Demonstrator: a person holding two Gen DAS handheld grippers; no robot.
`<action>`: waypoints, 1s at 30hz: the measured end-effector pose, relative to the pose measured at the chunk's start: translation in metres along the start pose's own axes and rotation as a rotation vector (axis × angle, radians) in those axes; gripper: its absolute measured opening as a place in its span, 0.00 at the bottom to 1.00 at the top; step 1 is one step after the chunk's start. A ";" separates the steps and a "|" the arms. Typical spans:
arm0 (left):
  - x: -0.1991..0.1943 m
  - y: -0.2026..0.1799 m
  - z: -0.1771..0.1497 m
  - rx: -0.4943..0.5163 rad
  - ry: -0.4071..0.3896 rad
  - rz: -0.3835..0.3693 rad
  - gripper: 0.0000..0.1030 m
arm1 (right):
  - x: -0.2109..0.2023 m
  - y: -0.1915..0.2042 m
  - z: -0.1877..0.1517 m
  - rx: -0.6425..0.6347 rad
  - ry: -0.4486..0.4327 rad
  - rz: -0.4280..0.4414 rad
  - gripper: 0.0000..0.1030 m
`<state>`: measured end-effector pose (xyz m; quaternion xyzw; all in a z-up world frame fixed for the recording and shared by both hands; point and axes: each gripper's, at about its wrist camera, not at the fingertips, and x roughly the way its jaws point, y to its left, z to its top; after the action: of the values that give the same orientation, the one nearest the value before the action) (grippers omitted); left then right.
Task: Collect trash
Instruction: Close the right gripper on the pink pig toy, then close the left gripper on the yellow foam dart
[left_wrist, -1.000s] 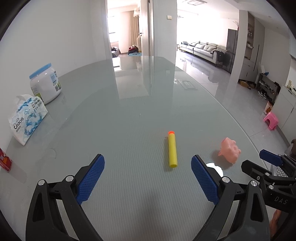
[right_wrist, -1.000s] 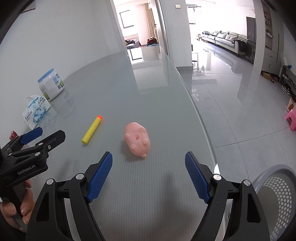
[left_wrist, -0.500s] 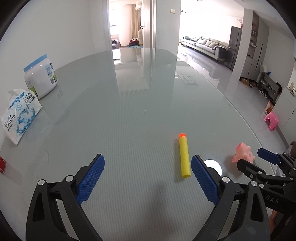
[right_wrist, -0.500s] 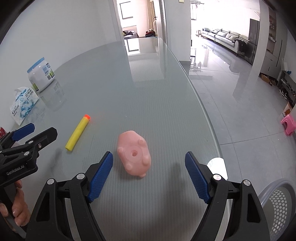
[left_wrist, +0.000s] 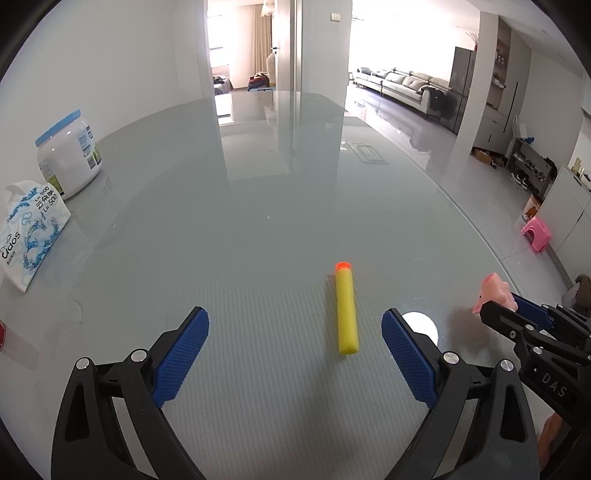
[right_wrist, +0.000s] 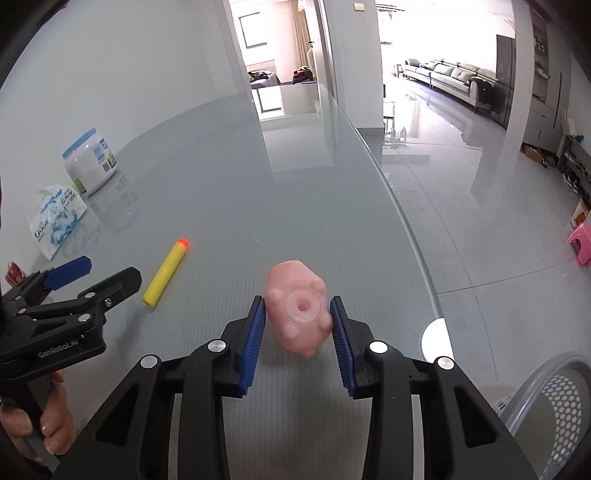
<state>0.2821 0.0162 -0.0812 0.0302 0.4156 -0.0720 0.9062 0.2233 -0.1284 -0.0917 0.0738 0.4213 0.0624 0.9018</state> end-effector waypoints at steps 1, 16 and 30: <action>0.001 -0.002 0.001 0.000 0.003 -0.003 0.90 | -0.003 -0.003 -0.001 0.003 -0.004 0.001 0.34; 0.025 -0.022 0.006 0.007 0.067 -0.040 0.69 | -0.029 -0.020 -0.012 0.044 -0.035 0.028 0.34; 0.022 -0.018 -0.005 0.002 0.090 -0.075 0.12 | -0.040 -0.027 -0.019 0.064 -0.035 0.042 0.34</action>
<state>0.2898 -0.0030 -0.1010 0.0185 0.4565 -0.1050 0.8833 0.1843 -0.1600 -0.0791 0.1123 0.4056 0.0667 0.9047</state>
